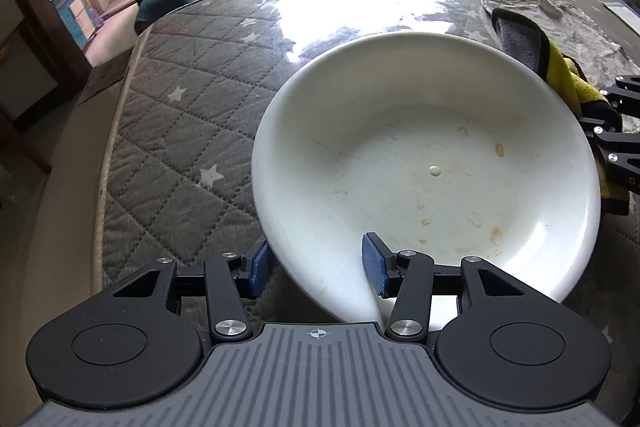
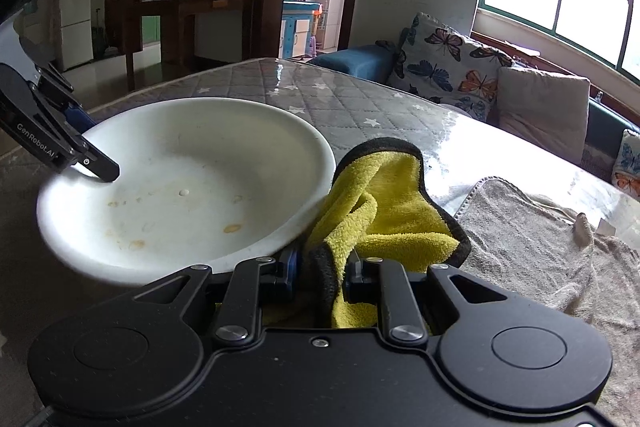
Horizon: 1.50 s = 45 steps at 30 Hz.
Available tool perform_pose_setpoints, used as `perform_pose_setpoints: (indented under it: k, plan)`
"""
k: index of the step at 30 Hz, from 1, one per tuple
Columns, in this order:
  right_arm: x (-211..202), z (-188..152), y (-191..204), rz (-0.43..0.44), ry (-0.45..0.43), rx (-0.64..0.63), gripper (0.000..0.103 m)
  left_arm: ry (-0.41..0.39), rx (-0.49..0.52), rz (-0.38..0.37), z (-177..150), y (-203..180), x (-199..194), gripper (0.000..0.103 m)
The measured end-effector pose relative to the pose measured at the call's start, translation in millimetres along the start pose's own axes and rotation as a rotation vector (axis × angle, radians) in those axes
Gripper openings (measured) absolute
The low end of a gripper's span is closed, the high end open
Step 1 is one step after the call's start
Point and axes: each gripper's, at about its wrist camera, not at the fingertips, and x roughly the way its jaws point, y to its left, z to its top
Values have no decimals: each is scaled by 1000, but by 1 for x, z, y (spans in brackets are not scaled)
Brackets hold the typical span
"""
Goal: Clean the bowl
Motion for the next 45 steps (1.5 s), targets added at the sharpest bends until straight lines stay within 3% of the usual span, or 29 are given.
perform_pose_setpoints:
  k: [19, 31, 37, 42, 45]
  plan:
    - [-19, -7, 8, 17, -4, -2, 22, 24, -370, 8, -27, -14, -21, 66]
    - [-33, -15, 14, 38, -13, -1, 22, 32, -553, 27, -36, -25, -32, 69]
    - [-38, -18, 18, 47, -18, -7, 22, 38, -586, 47, -36, -30, -34, 73]
    - [-40, -19, 19, 49, -21, -11, 22, 42, -613, 47, -36, -33, -31, 72]
    - [-40, -19, 20, 49, -22, -13, 22, 29, -603, 22, -35, -32, -27, 58]
